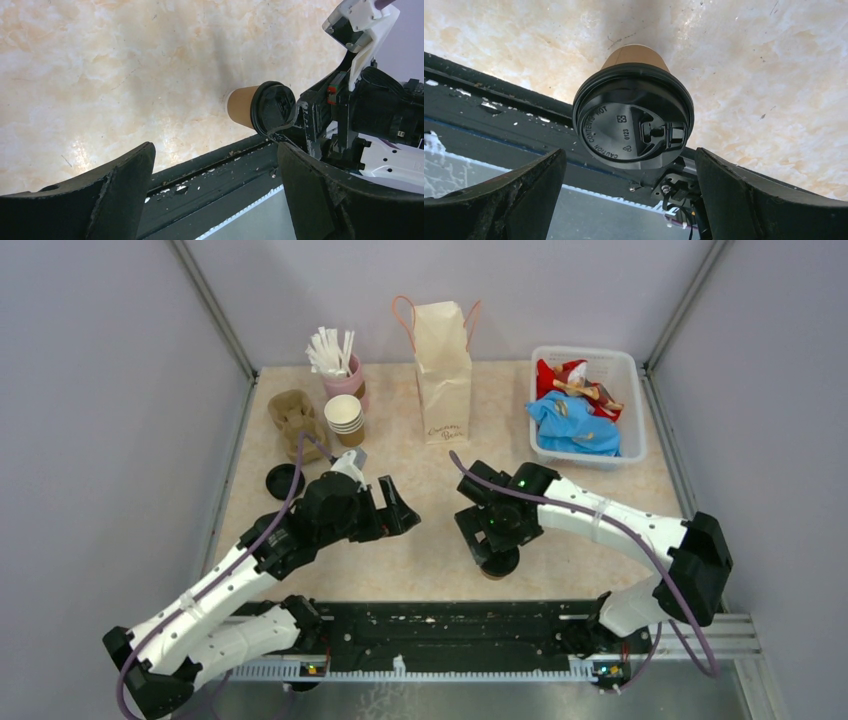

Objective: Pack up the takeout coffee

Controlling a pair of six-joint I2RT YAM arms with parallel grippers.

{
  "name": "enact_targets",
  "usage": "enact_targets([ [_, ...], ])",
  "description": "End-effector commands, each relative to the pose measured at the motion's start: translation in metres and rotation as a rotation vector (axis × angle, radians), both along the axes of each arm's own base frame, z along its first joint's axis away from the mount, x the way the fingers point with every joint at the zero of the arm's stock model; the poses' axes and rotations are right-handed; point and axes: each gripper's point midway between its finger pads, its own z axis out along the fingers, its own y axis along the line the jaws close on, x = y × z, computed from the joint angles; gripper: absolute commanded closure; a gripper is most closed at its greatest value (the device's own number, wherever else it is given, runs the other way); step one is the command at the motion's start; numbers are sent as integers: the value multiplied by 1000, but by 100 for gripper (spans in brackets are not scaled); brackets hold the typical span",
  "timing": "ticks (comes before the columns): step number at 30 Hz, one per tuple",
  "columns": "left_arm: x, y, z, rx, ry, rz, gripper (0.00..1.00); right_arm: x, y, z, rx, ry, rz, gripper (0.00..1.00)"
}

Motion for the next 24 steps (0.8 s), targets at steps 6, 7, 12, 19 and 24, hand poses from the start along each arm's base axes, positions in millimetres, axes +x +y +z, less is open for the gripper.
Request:
enact_targets([
  [6, 0, 4, -4, 0, 10, 23, 2, 8, 9, -3, -18, -31, -5, 7],
  [7, 0, 3, -4, 1, 10, 22, 2, 8, 10, -4, -18, -30, -3, 7],
  [12, 2, 1, -3, 4, 9, 16, 2, 8, 12, -7, -27, -28, -2, 10],
  [19, 3, 0, -2, 4, 8, 12, 2, 8, 8, -16, -54, -22, -12, 17],
  [24, 4, -1, -1, 7, 5, 11, 2, 19, -8, -16, -107, -84, -65, 24],
])
